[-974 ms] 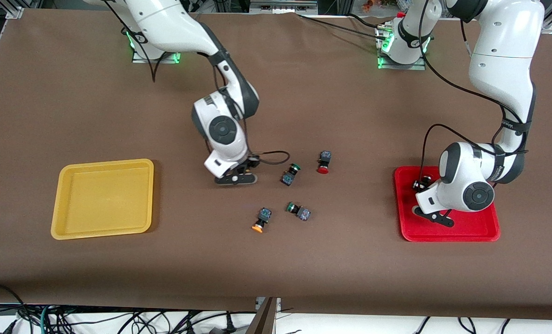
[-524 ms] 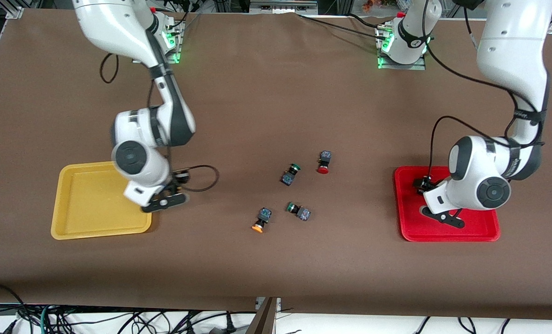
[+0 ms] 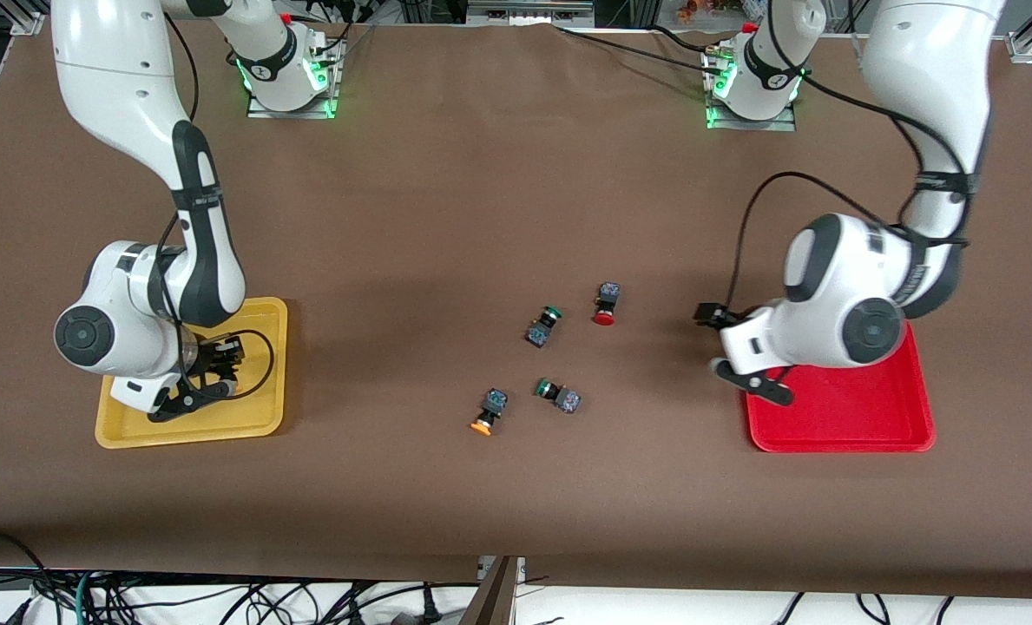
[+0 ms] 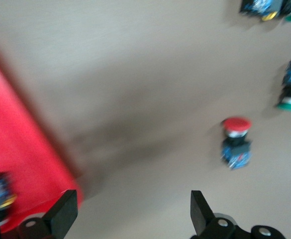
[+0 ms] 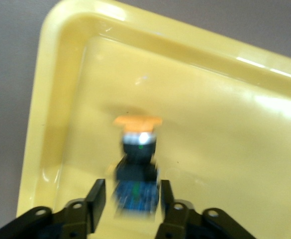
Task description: Place red and yellow buttons in trays
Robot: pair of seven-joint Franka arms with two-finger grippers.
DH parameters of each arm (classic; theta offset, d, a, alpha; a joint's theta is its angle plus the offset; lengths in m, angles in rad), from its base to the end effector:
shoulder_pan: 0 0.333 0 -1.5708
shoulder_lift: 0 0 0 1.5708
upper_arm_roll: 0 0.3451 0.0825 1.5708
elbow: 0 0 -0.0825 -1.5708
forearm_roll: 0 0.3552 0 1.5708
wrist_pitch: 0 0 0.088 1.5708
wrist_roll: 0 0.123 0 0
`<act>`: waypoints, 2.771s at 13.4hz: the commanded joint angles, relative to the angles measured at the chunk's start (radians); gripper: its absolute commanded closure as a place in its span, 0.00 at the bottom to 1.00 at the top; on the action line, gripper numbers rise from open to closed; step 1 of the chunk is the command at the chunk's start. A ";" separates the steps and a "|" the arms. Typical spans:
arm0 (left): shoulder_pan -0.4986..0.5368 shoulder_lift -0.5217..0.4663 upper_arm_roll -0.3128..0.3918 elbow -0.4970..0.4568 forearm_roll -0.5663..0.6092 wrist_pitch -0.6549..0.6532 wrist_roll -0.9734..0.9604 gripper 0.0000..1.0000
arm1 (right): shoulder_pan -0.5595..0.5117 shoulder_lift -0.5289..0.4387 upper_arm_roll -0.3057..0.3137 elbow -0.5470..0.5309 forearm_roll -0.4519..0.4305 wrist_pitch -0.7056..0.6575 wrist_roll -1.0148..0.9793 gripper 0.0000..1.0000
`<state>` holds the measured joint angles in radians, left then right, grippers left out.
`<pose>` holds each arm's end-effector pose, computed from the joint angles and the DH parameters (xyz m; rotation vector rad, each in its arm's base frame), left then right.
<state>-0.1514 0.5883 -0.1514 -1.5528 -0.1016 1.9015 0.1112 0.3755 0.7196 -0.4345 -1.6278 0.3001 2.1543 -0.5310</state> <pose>0.6322 -0.1909 0.3163 2.9173 -0.5223 -0.3727 0.6700 0.0174 0.2433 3.0704 0.5735 -0.1926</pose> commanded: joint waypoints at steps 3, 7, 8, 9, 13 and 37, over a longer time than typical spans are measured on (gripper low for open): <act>-0.175 0.039 0.010 -0.068 -0.006 0.163 -0.323 0.00 | 0.023 -0.029 0.031 0.023 0.100 -0.025 0.052 0.22; -0.287 0.025 0.015 -0.208 0.044 0.344 -0.436 0.00 | 0.049 -0.008 0.184 0.138 0.100 -0.047 0.458 0.22; -0.292 0.025 0.013 -0.225 0.101 0.359 -0.436 0.00 | 0.060 -0.002 0.216 0.161 0.102 -0.041 0.573 0.22; -0.292 0.025 0.010 -0.230 0.121 0.361 -0.439 0.00 | 0.074 0.015 0.238 0.193 0.105 -0.039 0.679 0.22; -0.316 0.047 0.012 -0.251 0.184 0.360 -0.443 0.45 | 0.123 0.110 0.339 0.314 0.103 0.074 1.013 0.22; 0.374 0.070 0.018 0.048 0.368 0.155 0.266 0.86 | 0.272 0.413 0.333 0.583 0.010 0.323 1.442 0.59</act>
<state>0.1807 0.6013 -0.1088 -1.5300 0.2499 2.0091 0.3526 0.6406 1.0969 -0.0967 -1.0751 0.3448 2.4894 0.8906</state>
